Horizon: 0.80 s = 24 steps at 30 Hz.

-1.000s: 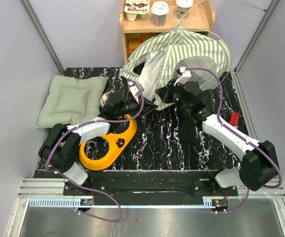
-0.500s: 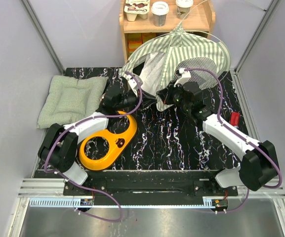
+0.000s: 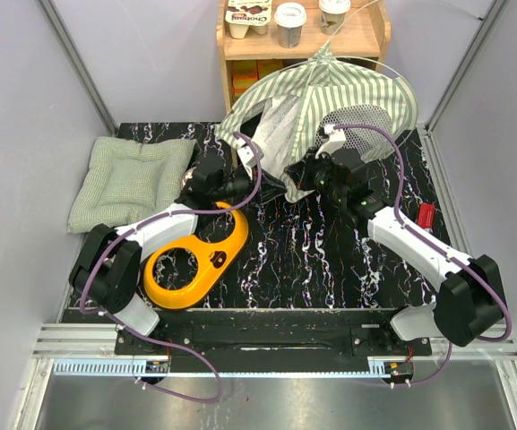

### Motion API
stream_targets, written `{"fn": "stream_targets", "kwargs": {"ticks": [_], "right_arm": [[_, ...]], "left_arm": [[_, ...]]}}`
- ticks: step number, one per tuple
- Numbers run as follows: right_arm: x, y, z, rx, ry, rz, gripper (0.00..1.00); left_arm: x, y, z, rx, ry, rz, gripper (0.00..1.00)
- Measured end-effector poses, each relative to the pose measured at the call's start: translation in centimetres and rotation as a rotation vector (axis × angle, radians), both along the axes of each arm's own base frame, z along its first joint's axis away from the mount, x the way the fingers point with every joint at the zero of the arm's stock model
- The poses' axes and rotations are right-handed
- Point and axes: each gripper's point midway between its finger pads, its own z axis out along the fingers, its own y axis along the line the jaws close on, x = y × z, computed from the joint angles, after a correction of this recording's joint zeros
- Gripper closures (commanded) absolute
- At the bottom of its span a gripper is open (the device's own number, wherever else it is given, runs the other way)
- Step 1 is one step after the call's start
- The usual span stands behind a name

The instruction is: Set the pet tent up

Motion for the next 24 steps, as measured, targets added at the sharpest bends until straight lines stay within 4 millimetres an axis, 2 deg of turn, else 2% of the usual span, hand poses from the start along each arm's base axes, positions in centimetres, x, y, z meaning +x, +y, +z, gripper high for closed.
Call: {"fn": "stream_targets", "kwargs": {"ticks": [4, 6, 8, 9, 10, 17, 24], "right_arm": [[0.0, 0.0, 0.0, 0.0, 0.0, 0.0, 1.0], [0.0, 0.0, 0.0, 0.0, 0.0, 0.0, 1.0], [0.0, 0.0, 0.0, 0.0, 0.0, 0.0, 1.0], [0.0, 0.0, 0.0, -0.001, 0.001, 0.0, 1.0], [0.0, 0.0, -0.1, -0.003, 0.004, 0.0, 1.0], [-0.1, -0.1, -0.4, -0.014, 0.011, 0.001, 1.0], [-0.1, -0.1, -0.4, -0.034, -0.01, 0.016, 1.0]], "left_arm": [[-0.3, -0.1, -0.6, 0.019, 0.013, -0.006, 0.75], [-0.5, -0.2, -0.8, 0.025, 0.016, -0.012, 0.81], [-0.6, -0.3, -0.8, 0.028, 0.017, -0.015, 0.9], [-0.6, -0.4, -0.9, 0.031, 0.015, -0.015, 0.98], [-0.6, -0.3, -1.0, 0.035, 0.014, -0.014, 1.0], [-0.6, -0.3, -1.2, 0.047, 0.032, -0.014, 1.0], [-0.2, -0.4, -0.1, 0.071, 0.062, -0.005, 1.0]]}}
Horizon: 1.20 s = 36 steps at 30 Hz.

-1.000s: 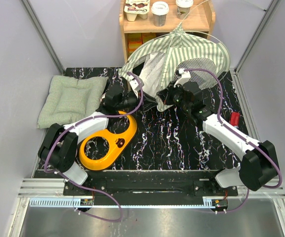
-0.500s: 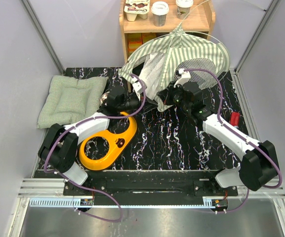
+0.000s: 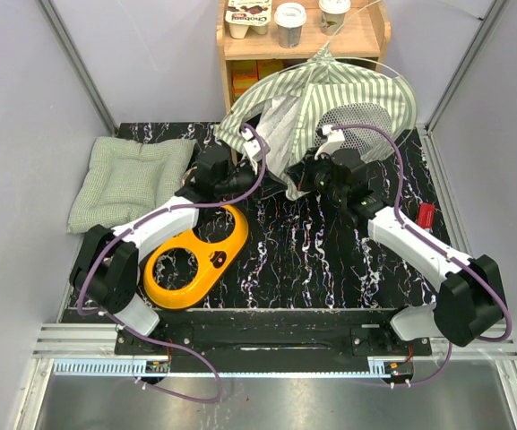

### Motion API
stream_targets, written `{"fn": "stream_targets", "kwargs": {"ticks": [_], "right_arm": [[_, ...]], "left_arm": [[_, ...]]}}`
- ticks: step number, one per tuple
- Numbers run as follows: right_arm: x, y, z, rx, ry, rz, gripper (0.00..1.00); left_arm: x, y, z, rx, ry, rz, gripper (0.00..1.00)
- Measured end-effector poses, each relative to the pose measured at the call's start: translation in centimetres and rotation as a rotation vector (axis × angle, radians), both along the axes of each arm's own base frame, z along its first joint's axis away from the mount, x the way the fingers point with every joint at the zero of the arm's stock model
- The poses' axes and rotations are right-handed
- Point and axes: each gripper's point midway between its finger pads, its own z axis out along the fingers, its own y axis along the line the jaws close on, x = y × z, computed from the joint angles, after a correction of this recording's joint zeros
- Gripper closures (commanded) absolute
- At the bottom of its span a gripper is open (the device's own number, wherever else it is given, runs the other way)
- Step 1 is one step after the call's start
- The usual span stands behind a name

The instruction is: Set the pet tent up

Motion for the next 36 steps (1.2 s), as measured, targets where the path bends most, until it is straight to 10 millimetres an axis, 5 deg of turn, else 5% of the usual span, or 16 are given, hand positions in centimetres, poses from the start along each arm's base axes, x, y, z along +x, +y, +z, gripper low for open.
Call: {"fn": "stream_targets", "kwargs": {"ticks": [8, 19, 31, 36], "right_arm": [[-0.2, 0.3, 0.4, 0.002, -0.025, 0.038, 1.0], [-0.5, 0.6, 0.2, 0.001, -0.024, 0.066, 1.0], [-0.6, 0.4, 0.0, 0.012, 0.007, 0.062, 0.58], [-0.8, 0.1, 1.8, 0.038, -0.006, 0.054, 0.53]], "left_arm": [[0.9, 0.2, 1.9, 0.012, 0.004, 0.016, 1.0], [1.6, 1.3, 1.5, 0.043, 0.023, 0.038, 1.0], [1.7, 1.4, 1.3, 0.051, 0.007, 0.036, 1.0], [1.9, 1.4, 1.0, 0.057, -0.008, 0.04, 1.0]]}}
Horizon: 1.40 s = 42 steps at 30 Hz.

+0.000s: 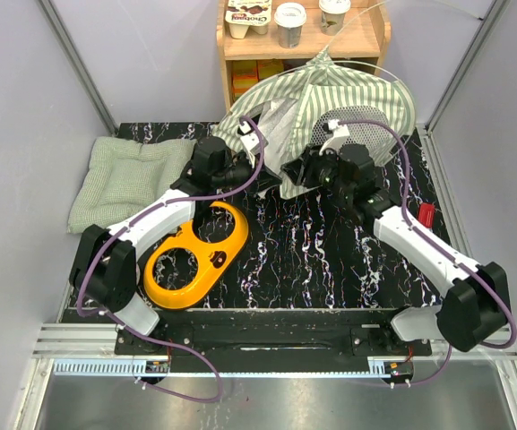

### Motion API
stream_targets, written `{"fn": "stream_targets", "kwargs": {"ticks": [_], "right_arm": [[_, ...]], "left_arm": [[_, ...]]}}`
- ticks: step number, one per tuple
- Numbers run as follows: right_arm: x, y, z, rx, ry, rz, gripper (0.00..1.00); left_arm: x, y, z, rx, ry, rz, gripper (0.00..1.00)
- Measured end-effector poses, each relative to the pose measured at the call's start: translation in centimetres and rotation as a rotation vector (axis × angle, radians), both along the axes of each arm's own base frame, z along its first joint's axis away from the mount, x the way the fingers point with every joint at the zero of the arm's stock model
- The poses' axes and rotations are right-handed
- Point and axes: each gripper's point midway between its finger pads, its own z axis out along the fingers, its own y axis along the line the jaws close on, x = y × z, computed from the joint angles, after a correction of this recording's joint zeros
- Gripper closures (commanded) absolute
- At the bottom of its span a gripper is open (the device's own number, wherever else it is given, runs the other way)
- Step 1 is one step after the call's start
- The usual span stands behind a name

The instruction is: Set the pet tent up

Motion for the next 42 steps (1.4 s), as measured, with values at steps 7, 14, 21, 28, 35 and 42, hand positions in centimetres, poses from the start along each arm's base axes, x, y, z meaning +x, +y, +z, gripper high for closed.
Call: {"fn": "stream_targets", "kwargs": {"ticks": [7, 14, 21, 28, 35, 42], "right_arm": [[-0.3, -1.0, 6.1, 0.071, -0.092, -0.044, 0.55], [3.0, -4.0, 14.6, 0.129, -0.251, -0.276, 0.52], [8.6, -4.7, 14.3, 0.081, -0.258, -0.452, 0.49], [11.2, -4.4, 9.9, -0.004, -0.202, -0.5, 0.62], [11.3, -4.4, 10.2, 0.003, -0.204, -0.507, 0.92], [11.3, -4.2, 9.7, 0.039, -0.189, -0.509, 1.0]], "left_arm": [[0.2, 0.0, -0.4, 0.008, -0.005, 0.002, 1.0], [0.2, 0.0, -0.4, 0.01, -0.008, 0.001, 1.0], [0.2, 0.1, -0.9, 0.022, 0.005, 0.0, 1.0], [0.2, 0.1, -2.0, 0.041, 0.027, -0.002, 1.0], [0.5, 0.0, -2.5, 0.055, 0.038, 0.0, 1.0], [1.1, -0.3, -2.0, 0.076, 0.039, -0.004, 1.0]]}}
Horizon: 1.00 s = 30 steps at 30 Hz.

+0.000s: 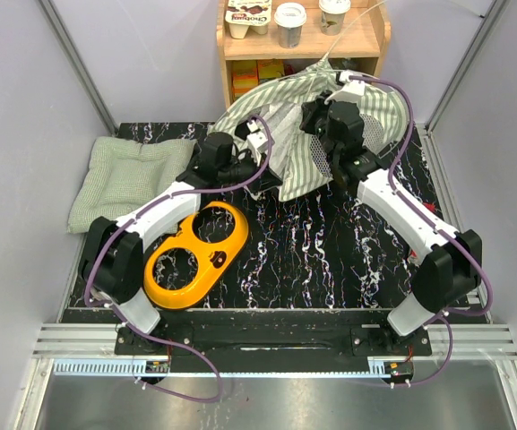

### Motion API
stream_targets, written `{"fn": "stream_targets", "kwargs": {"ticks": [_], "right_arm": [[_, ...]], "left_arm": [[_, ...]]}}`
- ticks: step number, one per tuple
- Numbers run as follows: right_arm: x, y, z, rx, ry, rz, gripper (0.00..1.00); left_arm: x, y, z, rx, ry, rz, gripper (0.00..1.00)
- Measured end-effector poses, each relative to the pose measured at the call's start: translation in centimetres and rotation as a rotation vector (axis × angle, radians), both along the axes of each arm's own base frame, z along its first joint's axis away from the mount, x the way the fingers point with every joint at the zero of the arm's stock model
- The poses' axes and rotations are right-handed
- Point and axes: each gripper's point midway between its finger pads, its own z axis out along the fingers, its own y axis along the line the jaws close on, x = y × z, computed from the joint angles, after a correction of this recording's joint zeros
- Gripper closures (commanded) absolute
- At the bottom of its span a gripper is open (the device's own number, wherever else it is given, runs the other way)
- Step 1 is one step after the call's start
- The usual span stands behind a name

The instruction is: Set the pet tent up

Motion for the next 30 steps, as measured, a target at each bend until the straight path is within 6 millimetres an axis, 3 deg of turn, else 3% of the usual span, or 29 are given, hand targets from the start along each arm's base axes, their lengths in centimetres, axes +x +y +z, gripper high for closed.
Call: {"fn": "stream_targets", "kwargs": {"ticks": [13, 30], "right_arm": [[-1.2, 0.6, -2.5, 0.022, 0.034, 0.059, 1.0], [-2.0, 1.0, -3.0, 0.015, 0.048, 0.103, 1.0]], "left_arm": [[0.7, -0.1, 0.6, 0.03, 0.003, 0.002, 1.0], [1.0, -0.1, 0.9, 0.042, 0.002, 0.011, 1.0]]}}
